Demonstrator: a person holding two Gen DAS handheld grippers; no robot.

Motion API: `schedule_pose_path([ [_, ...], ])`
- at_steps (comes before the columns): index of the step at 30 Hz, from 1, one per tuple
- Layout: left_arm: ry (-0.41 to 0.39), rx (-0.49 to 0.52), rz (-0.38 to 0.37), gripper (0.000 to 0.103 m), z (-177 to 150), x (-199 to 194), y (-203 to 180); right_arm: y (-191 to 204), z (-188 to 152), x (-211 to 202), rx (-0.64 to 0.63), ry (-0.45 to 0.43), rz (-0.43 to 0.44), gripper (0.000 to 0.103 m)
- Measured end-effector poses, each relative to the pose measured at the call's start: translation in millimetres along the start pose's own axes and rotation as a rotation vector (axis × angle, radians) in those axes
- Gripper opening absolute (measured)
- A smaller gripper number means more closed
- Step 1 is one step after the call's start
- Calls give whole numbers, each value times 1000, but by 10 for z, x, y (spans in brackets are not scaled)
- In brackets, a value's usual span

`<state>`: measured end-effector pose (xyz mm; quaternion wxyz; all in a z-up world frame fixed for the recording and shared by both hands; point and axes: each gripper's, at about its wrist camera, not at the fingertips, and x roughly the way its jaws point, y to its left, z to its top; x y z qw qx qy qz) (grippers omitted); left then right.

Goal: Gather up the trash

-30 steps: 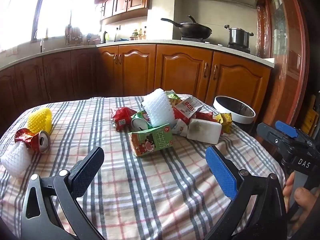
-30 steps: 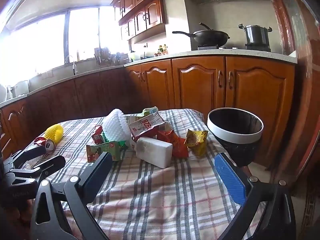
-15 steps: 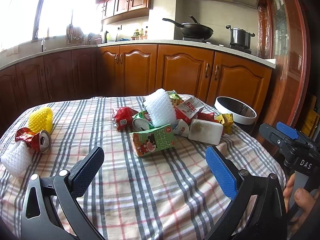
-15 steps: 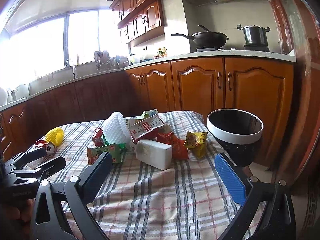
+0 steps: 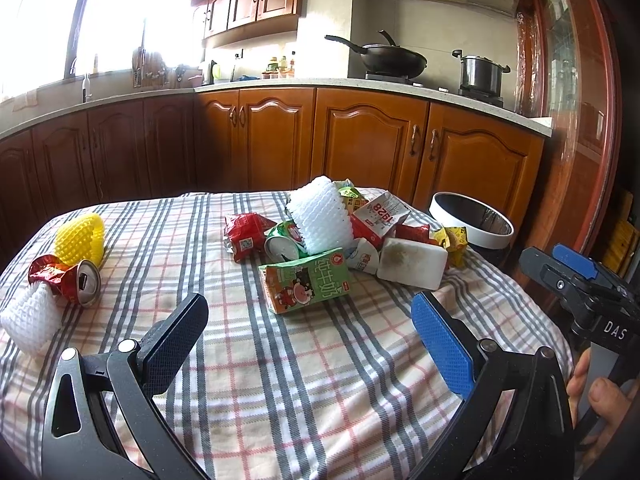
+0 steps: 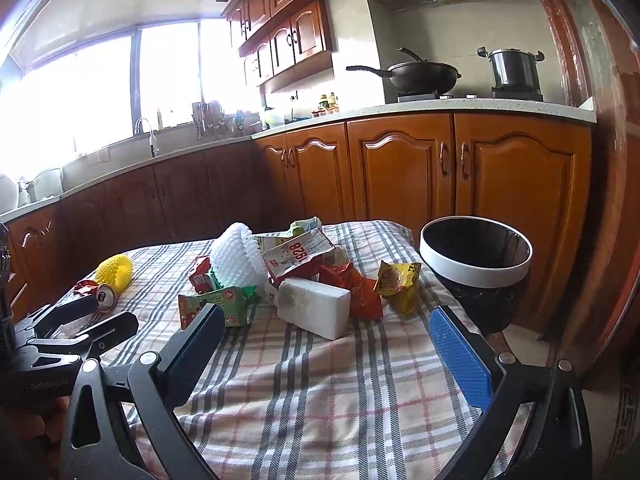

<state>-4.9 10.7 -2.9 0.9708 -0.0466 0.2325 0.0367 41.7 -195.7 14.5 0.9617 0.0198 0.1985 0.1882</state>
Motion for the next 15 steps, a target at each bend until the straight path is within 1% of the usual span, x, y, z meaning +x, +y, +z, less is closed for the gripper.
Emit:
schedule_pose_path([
  [15,16,-2,-4,103,-5,118,10,1,-12,66,7,14,17,103],
])
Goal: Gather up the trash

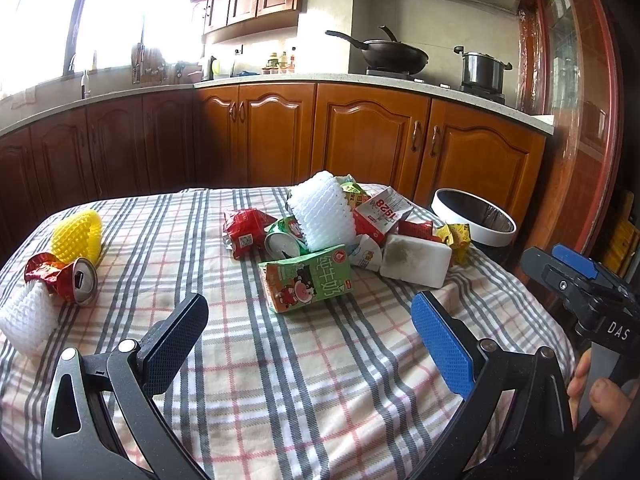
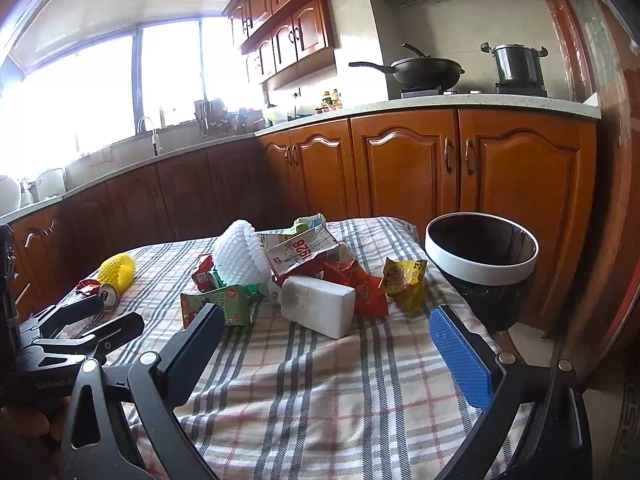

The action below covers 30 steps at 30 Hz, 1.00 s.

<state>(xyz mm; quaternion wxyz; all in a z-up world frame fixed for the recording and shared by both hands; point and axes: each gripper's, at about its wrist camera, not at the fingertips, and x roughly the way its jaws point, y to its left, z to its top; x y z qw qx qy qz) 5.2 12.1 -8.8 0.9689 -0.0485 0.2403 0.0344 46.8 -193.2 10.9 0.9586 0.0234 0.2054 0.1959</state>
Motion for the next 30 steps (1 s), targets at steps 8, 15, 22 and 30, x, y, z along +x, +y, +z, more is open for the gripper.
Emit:
schedule_pose_path([
  [8,20,0,-20,103,-3,76,27,-35,-7,49,14,5,14,103],
  [15,46,-11,-40,103,17,179,81,-54,-14,114,24,23,33,103],
  [22,82,-7,-58,103,63,332,162,-75,0,249,30,58,60,102],
  [30,151,26,-96,103,181,663,294,-142,36,547,44,145,98,93],
])
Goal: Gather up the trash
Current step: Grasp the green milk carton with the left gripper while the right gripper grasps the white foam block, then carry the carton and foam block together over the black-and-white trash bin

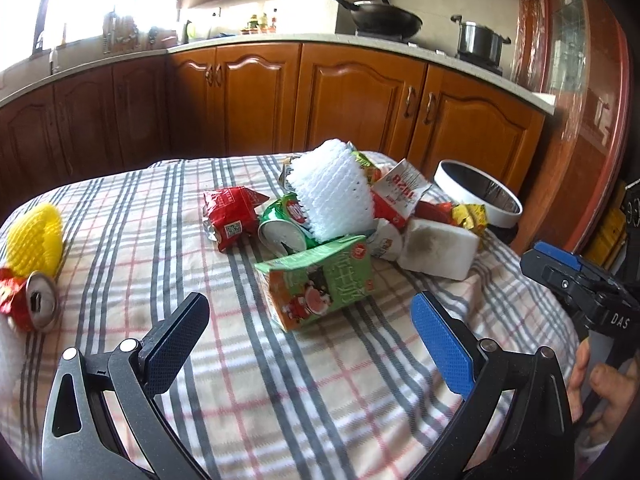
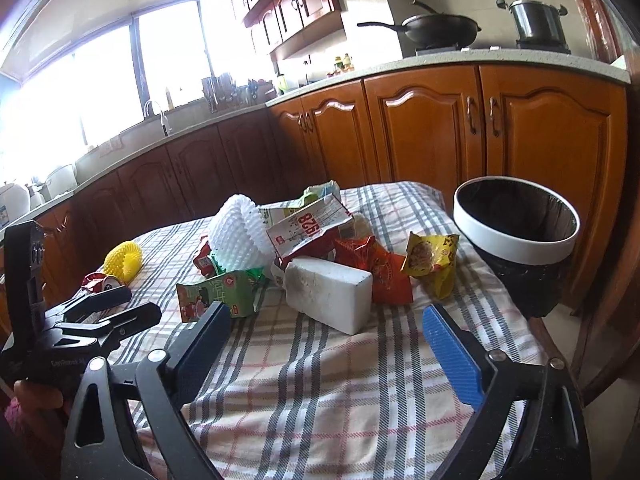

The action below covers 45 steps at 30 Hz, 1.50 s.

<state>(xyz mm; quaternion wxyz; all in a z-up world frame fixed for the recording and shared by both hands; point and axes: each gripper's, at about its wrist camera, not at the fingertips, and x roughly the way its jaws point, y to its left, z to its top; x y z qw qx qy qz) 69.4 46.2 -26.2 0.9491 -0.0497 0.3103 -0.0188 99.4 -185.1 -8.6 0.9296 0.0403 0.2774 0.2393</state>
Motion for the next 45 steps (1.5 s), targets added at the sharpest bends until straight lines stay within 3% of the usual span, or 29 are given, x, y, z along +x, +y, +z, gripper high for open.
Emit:
schedule_pose_path([
  [7,70,22,-23,102,139,356,150,-121,46,356,20,94,31,76],
  [15,158,30,-94,101,181,713,210,-267,82,766,69,188,85,67],
  [20,189,47,-118,78,162,780,154,-291,103,906,79,222,111,49],
  [21,186,48,-126,69,160,763,141,-291,100,914,78,225,113,43],
  [25,172,4,-168,40,167,671,156,-289,88,855,79,213,124,33],
  [27,165,-11,-184,34,147,601,127,-256,81,772,70,208,117,30],
  [34,113,14,-217,32,55,323,-264,-201,68,333,41,146,117,29],
  [45,34,78,-289,31,326,201,-895,-565,140,-145,81,59,25,28],
])
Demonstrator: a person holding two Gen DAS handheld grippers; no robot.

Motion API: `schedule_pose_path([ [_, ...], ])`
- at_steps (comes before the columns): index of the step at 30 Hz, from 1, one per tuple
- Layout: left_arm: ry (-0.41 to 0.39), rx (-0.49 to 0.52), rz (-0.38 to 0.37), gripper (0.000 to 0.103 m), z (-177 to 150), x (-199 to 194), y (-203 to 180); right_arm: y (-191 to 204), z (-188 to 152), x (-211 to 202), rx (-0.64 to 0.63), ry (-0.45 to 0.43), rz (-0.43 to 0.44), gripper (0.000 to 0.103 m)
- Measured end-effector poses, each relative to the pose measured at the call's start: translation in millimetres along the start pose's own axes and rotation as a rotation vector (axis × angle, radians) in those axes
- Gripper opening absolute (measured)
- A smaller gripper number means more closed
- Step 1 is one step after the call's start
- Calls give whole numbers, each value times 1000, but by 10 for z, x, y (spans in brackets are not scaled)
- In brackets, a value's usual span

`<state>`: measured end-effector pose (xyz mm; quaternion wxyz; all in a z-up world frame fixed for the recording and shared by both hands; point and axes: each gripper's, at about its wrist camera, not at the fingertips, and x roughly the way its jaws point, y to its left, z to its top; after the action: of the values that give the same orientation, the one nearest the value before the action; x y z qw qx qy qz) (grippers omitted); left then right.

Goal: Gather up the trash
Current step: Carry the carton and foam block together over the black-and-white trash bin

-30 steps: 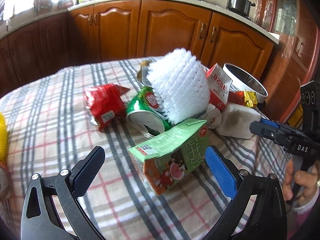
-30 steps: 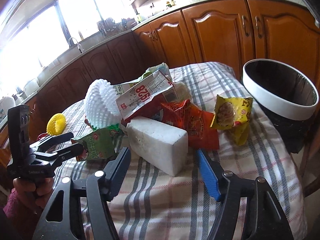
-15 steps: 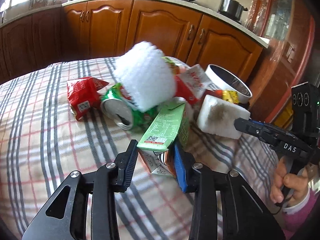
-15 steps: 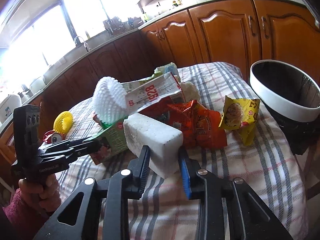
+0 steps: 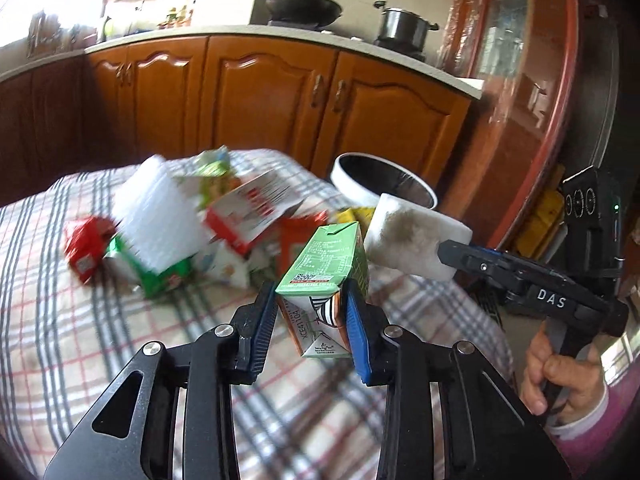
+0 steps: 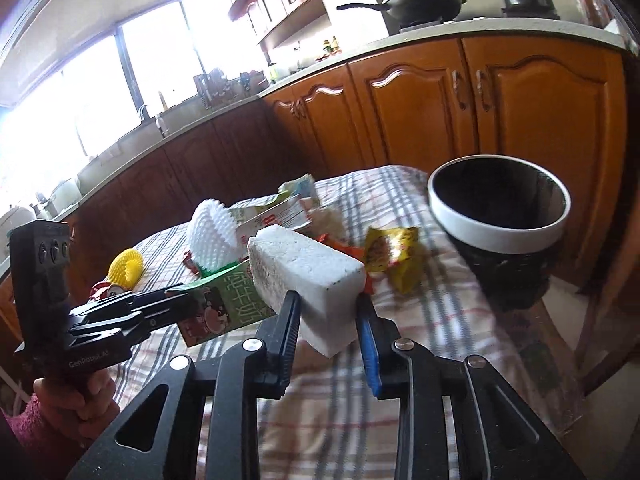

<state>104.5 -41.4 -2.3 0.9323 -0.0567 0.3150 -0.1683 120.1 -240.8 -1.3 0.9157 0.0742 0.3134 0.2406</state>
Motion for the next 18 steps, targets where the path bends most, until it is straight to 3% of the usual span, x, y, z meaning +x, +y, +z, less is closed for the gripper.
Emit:
schedule_pose_path([
  [18,-12,69,-6,31,621,663,-527,-865,383,-104,87,-61,-205,29],
])
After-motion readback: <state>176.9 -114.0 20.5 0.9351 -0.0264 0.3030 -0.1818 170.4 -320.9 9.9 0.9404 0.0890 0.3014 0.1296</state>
